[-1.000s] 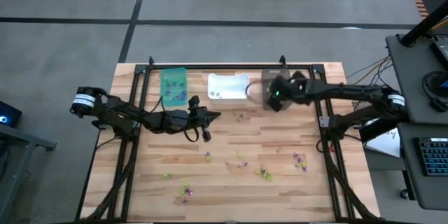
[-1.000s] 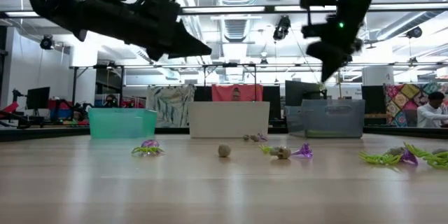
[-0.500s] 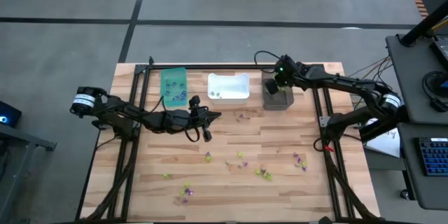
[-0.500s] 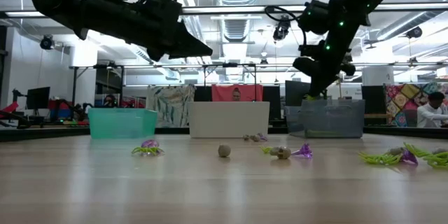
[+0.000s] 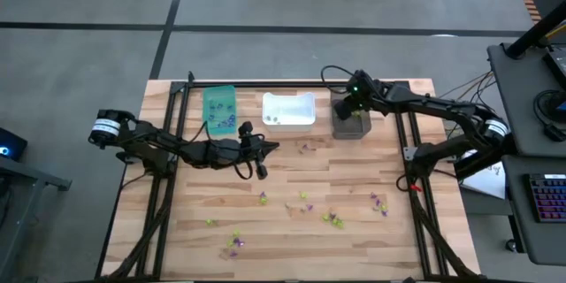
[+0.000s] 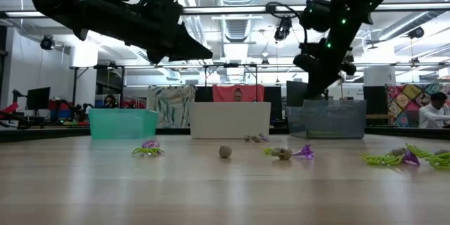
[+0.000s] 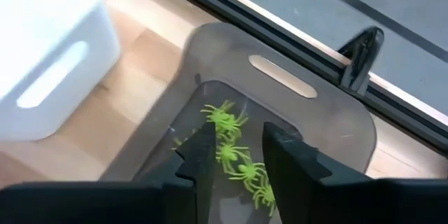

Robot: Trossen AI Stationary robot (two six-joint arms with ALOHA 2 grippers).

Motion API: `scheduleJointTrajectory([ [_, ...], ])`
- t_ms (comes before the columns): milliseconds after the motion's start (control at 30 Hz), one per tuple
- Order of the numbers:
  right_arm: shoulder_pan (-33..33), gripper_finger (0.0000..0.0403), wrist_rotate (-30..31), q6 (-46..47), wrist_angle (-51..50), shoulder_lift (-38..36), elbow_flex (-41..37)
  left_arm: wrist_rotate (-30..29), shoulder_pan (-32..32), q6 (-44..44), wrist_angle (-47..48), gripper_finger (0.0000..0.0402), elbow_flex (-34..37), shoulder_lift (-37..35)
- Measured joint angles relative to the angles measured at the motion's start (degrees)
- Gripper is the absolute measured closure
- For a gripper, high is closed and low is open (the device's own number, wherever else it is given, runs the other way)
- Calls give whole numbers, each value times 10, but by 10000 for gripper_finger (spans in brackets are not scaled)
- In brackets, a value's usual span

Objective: Sort Halloween decoration
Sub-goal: Put the green spider toy into the black bin, then put the white skull toy into the white bin

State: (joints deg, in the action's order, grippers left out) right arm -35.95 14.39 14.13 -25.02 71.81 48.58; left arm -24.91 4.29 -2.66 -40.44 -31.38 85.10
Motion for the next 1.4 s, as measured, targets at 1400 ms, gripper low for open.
scheduleJointTrajectory([
  [1400, 321, 331, -59, 152, 100, 39, -1, -70, 0, -26, 179, 402, -8, -145],
])
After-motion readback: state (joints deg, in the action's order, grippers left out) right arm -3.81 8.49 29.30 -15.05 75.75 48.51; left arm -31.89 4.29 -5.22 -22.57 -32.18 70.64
